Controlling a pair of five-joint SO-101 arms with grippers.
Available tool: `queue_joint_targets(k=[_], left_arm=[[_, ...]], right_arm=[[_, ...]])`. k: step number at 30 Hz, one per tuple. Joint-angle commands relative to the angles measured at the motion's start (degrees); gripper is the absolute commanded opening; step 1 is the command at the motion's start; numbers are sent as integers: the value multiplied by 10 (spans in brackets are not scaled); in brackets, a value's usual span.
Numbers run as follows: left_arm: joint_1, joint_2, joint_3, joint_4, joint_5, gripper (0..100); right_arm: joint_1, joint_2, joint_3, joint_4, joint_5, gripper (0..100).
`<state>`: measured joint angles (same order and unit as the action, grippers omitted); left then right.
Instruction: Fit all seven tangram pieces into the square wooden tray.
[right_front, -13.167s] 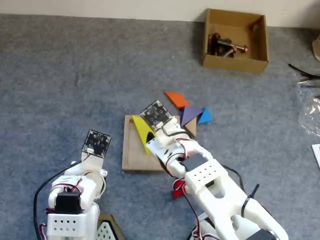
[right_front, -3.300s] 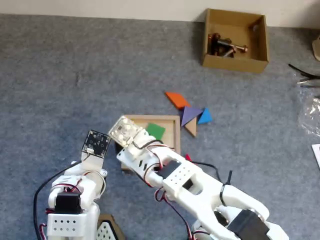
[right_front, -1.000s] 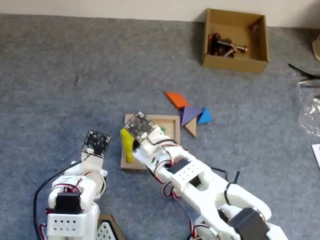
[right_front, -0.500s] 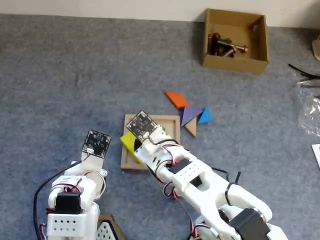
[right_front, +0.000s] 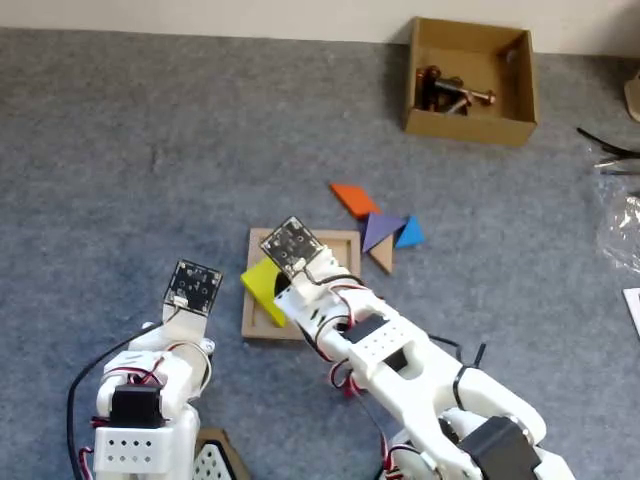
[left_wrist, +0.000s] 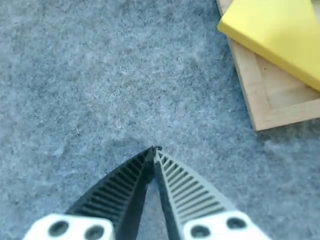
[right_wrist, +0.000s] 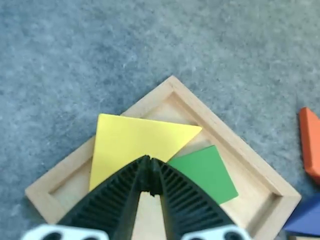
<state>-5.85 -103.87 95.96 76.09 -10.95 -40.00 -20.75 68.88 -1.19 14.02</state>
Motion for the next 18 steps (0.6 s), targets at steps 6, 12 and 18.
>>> queue_joint_targets(k=[6,12,18], left_arm=[[-2,-5,12,3,4,5],[-2,-5,12,3,4,5],[-2,-5,12,3,4,5]], right_arm=[[29,-1,-12,-1,-2,4],[43,-2,-12,4,56,15],[43,-3,-42,84,68,68]])
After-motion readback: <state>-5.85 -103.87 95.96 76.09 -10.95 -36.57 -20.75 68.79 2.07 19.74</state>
